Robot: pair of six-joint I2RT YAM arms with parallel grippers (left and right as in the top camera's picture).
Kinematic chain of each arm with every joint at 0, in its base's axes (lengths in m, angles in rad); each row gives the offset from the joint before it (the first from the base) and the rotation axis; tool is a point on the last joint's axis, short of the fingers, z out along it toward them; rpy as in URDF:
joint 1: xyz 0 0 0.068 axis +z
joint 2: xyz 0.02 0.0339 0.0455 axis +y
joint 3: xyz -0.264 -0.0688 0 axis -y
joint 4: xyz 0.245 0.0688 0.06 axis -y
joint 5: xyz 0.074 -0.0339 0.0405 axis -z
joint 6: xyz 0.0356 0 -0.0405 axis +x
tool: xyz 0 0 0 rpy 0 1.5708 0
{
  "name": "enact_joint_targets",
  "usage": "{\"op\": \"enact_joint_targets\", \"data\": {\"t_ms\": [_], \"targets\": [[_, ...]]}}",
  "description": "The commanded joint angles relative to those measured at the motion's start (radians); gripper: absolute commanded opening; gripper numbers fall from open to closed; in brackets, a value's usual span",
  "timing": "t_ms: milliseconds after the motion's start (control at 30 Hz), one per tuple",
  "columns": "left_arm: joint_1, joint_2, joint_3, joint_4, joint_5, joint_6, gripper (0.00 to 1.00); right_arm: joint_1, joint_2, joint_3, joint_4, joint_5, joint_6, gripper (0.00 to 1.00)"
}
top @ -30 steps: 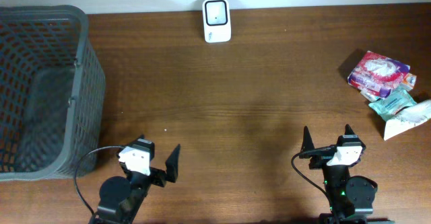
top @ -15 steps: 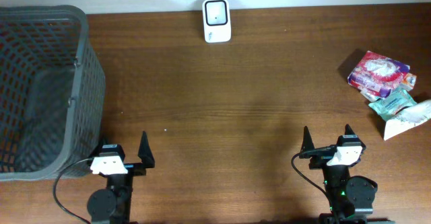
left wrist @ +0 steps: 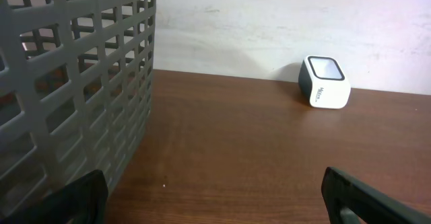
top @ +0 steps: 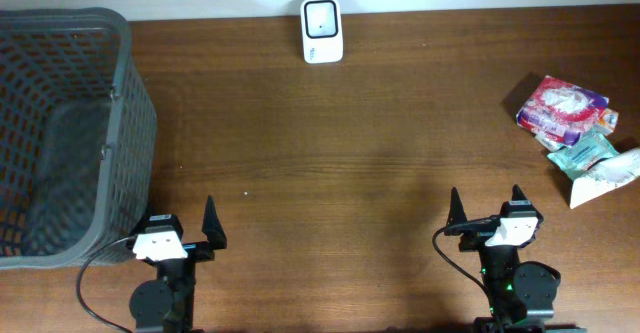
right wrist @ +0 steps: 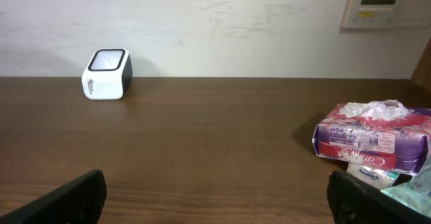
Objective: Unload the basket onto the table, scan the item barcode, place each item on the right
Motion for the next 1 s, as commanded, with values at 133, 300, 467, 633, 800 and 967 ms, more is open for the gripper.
{"op": "enact_joint_targets", "data": {"t_ms": [133,300,467,633,800,967], "targets": [[-0.006,-0.007,-0.008,-0.001,0.001,0.129,0.99,0.005,-0.007,-0.01,-0.001,0.008,0.002,0.98],[-0.047,-0.007,-0.008,-0.002,0.0,0.185,0.99,0.005,-0.007,-0.01,-0.001,0.008,0.002,0.99],[-0.041,-0.007,-0.008,-0.001,-0.011,0.135,0.99,0.006,-0.007,-0.01,-0.001,0.008,0.002,0.99],[-0.005,-0.007,-0.008,-0.001,-0.011,0.069,0.99,0.006,-0.007,-0.01,-0.001,0.008,0.002,0.99],[-0.005,-0.007,-0.008,-0.002,-0.006,0.087,0.99,0.005,-0.007,-0.01,-0.001,0.008,0.002,0.99],[-0.005,-0.007,-0.008,-0.003,-0.004,0.086,0.99,0.005,-0.007,-0.01,-0.001,0.008,0.002,0.99]]}}
